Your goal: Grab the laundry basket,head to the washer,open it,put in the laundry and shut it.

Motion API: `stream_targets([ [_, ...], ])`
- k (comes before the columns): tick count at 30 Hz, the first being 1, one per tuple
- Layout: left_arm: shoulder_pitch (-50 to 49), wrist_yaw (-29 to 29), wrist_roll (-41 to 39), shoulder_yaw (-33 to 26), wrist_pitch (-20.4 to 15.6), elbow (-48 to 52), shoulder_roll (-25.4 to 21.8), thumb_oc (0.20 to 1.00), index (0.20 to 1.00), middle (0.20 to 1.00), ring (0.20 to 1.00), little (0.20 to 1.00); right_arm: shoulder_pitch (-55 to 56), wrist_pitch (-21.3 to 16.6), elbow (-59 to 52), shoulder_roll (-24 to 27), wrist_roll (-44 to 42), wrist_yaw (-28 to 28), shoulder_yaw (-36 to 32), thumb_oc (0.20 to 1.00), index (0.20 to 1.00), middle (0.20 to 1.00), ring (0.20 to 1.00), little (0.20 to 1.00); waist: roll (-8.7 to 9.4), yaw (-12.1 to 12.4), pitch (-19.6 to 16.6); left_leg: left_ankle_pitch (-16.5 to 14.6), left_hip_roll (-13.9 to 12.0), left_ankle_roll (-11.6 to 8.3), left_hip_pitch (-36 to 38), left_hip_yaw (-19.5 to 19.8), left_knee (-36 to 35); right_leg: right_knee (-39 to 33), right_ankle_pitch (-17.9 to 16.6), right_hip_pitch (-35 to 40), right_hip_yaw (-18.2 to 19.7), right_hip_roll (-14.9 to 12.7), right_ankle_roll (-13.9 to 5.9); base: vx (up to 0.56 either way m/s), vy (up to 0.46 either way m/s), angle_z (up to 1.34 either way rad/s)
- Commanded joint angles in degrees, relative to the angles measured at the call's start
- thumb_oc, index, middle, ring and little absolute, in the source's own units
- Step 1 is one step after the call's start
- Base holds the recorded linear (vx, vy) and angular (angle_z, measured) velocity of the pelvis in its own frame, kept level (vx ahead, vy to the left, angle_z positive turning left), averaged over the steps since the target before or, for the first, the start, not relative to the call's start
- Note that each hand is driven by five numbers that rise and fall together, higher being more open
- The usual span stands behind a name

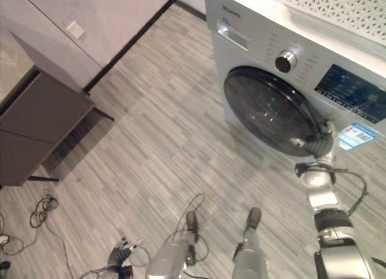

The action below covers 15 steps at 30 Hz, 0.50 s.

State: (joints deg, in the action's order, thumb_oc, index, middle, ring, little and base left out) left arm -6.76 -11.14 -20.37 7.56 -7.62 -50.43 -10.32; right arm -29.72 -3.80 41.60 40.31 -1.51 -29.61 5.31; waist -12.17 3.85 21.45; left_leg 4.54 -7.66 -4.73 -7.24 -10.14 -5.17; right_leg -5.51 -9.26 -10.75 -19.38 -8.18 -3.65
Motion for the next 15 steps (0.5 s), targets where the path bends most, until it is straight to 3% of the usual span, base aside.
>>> stream_targets([
  [1,1.77,-2.32,-2.08,3.1,-2.12,-0.87,-3.06,1.0,1.0,1.0,1.0,1.0,-5.83,-2.83,1.54,0.34,-2.16,-1.14,2.05,1.0,1.0,1.0,1.0,1.0,3.44,1.93,-0.4,0.89,0.1,-0.67,-3.32,2.26,0.35,0.51,6.86,2.14,2.03,-3.62,-3.03,0.0,0.0,0.0],
  [9,3.45,-2.61,-3.87,4.69,-3.13,2.64,-3.47,1.0,1.0,1.0,1.0,1.0,-9.59,-3.78,4.62,-5.12,-4.4,3.0,8.88,1.0,1.0,1.0,1.0,1.0,3.06,2.48,0.79,1.32,0.37,-0.59,-4.79,2.42,0.17,0.51,6.27,0.43,2.61,-3.68,-3.08,-0.01,-0.001,-0.01],
  [14,4.47,-3.27,-4.81,4.94,-3.57,4.03,-3.56,1.0,1.0,1.0,1.0,1.0,-10.26,-4.52,4.11,-15.37,-4.53,7.36,17.49,1.0,1.0,1.0,1.0,1.0,2.94,3.14,1.2,1.75,0.29,-0.6,-5.44,2.6,0.17,0.51,6.14,-0.16,2.8,-3.59,-2.94,-0.01,0.0,-0.03],
  [15,4.45,-3.27,-4.81,4.92,-3.57,4.04,-3.57,1.0,1.0,1.0,1.0,1.0,-10.25,-4.51,4.1,-15.39,-4.53,7.35,17.51,1.0,1.0,1.0,1.0,1.0,2.95,3.11,1.2,1.75,0.3,-0.6,-5.44,2.62,0.17,0.51,6.15,-0.16,2.78,-3.6,-2.94,0.0,0.0,0.0],
])
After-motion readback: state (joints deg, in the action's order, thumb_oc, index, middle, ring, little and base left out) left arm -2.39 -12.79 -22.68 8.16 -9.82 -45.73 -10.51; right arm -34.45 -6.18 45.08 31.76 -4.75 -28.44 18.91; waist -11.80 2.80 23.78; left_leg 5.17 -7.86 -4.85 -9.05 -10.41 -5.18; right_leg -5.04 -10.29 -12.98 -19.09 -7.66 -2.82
